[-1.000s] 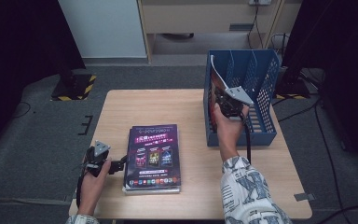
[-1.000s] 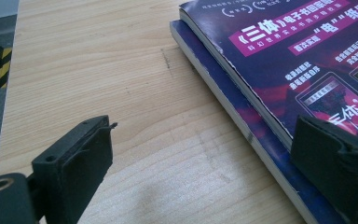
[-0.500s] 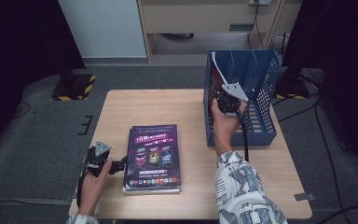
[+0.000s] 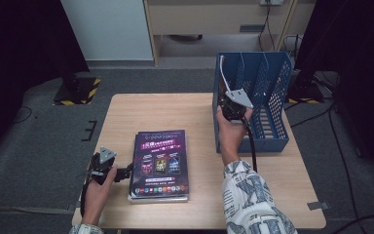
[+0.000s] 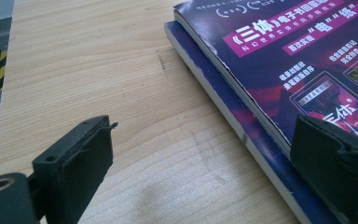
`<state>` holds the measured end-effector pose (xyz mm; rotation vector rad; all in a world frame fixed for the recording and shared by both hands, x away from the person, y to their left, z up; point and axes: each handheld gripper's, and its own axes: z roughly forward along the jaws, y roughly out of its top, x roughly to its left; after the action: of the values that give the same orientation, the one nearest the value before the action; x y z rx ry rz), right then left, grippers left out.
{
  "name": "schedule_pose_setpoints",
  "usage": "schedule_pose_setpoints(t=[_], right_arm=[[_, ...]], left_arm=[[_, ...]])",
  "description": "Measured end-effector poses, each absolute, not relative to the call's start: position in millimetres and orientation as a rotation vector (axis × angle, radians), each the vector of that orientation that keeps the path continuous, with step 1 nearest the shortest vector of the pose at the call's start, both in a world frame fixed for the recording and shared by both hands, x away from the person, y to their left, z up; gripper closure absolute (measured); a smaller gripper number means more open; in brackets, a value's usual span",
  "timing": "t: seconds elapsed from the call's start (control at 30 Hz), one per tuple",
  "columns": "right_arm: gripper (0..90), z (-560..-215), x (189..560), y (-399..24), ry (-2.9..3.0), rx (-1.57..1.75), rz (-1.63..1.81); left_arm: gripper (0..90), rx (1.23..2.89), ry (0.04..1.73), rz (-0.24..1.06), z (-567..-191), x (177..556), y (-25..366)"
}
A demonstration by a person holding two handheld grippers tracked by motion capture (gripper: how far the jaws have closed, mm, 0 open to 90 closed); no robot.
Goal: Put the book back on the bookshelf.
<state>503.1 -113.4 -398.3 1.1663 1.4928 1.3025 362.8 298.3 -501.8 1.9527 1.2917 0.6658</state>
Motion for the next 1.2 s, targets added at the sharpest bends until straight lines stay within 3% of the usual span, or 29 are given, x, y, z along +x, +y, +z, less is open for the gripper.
schedule_pose_setpoints(t=[0.17, 0.2, 0.3, 0.43, 0.67, 0.93, 1.2], right_arm=[[70.5, -398, 500, -114, 1.492, 1.166, 1.334], [63.3, -398, 498, -115, 1.487, 1.17, 1.348], [56.8, -399, 495, -115, 1.497, 1.161, 1.354], [40.3, -399, 489, -116, 1.547, 1.173, 1.369], [25.3, -401, 467, -123, 1.601, 1.144, 1.39], [17.2, -409, 439, -134, 1.717, 1.126, 1.417], [20.2, -429, 419, -129, 1.819, 1.108, 1.424]], left_arm=[[5.0, 1.955, 1.292, 0.666, -502, 363, 298], [5.0, 1.955, 1.291, 0.667, -502, 363, 298], [5.0, 1.956, 1.29, 0.669, -502, 363, 298], [5.0, 1.961, 1.287, 0.67, -502, 364, 298], [4.8, 1.965, 1.291, 0.682, -502, 365, 297], [4.4, 1.972, 1.286, 0.679, -502, 365, 295], [4.6, 1.949, 1.292, 0.68, -500, 364, 297]])
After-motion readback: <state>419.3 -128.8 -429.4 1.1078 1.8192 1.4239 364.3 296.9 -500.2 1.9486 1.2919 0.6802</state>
